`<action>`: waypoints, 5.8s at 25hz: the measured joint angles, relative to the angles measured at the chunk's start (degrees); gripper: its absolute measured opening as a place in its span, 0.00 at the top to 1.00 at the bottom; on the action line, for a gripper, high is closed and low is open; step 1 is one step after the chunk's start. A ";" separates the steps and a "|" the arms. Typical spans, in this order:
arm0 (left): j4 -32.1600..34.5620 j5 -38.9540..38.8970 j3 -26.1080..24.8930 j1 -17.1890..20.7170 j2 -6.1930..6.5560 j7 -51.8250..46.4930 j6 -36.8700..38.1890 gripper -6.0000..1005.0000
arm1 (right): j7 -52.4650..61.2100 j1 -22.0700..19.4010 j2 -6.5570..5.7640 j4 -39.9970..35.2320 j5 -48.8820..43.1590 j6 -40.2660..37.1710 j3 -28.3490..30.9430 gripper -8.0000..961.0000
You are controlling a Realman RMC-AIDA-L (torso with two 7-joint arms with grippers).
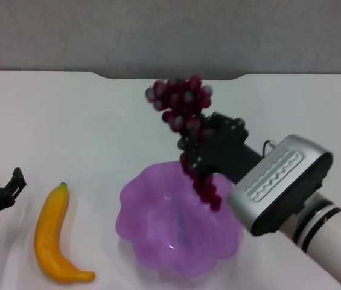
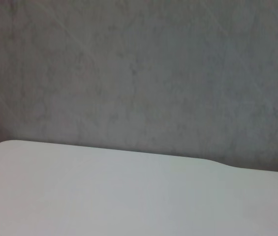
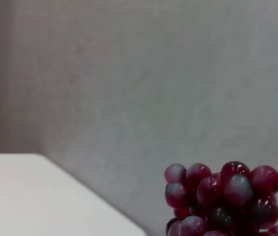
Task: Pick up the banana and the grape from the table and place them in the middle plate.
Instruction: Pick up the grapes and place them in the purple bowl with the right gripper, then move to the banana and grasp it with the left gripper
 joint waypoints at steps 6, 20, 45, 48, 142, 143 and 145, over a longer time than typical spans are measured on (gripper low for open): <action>0.01 0.01 0.00 -0.41 -0.04 0.07 -0.19 0.12 | 1.41 1.28 0.03 -5.35 0.00 -4.32 -4.30 0.63; 0.01 -0.03 -0.19 -0.53 -0.03 0.07 -0.28 0.12 | 8.71 3.94 0.18 -17.44 -0.02 -5.73 -8.53 0.63; 0.00 -0.01 -0.35 -1.09 -0.03 0.04 -0.17 0.12 | 17.23 8.33 0.39 -27.35 -0.67 -15.37 -14.07 0.46; 0.00 -0.01 -0.31 -1.14 -0.03 0.04 -0.18 0.12 | 18.84 8.41 0.45 -29.02 -0.42 -19.51 -14.24 0.34; -74.04 24.59 -32.89 14.32 0.58 17.29 -92.66 0.12 | 38.50 12.08 0.55 -52.48 10.10 -26.33 -13.96 0.11; -75.00 25.43 -33.68 13.37 0.62 15.83 -96.09 0.12 | 38.50 12.09 0.55 -52.51 10.15 -26.20 -13.91 0.11; -76.90 28.41 -34.75 11.38 0.65 13.12 -102.37 0.12 | 38.51 12.10 0.55 -52.60 10.25 -26.13 -13.87 0.11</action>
